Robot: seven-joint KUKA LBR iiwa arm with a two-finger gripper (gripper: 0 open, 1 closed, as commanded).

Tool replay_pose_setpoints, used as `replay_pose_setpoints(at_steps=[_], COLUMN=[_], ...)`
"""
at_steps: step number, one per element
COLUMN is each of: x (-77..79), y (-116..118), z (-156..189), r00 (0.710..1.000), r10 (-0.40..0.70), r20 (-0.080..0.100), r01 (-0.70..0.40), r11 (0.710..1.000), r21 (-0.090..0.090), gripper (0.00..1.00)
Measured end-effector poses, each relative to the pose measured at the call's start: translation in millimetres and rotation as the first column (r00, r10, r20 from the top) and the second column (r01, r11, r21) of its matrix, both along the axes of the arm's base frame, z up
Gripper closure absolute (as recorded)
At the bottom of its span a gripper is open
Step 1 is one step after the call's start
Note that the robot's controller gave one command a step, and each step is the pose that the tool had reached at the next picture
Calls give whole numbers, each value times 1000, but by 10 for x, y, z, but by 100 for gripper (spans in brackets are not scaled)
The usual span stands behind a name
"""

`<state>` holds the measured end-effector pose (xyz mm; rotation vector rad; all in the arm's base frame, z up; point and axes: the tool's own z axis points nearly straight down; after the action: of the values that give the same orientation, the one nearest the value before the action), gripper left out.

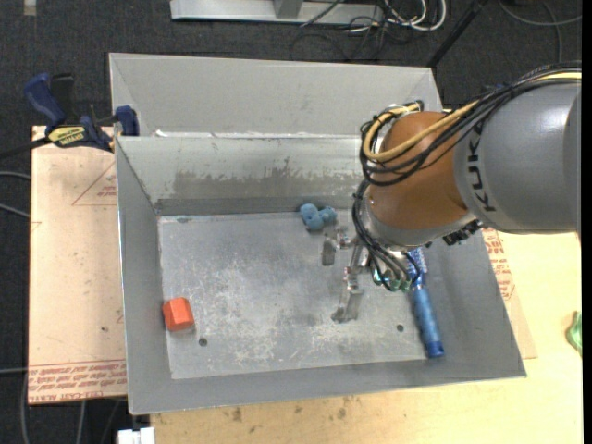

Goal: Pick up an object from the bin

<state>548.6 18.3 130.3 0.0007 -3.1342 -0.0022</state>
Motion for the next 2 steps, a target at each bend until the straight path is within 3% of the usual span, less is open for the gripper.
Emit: replay_pose_setpoints(at_steps=[1,2], x=[400,701], y=[-980,-1585], z=[-625,-295], r00=[984,579], r10=[181,815], r20=[8,17], r01=[-181,-816], r11=[984,579], r21=[-3,4], gripper=[0,0])
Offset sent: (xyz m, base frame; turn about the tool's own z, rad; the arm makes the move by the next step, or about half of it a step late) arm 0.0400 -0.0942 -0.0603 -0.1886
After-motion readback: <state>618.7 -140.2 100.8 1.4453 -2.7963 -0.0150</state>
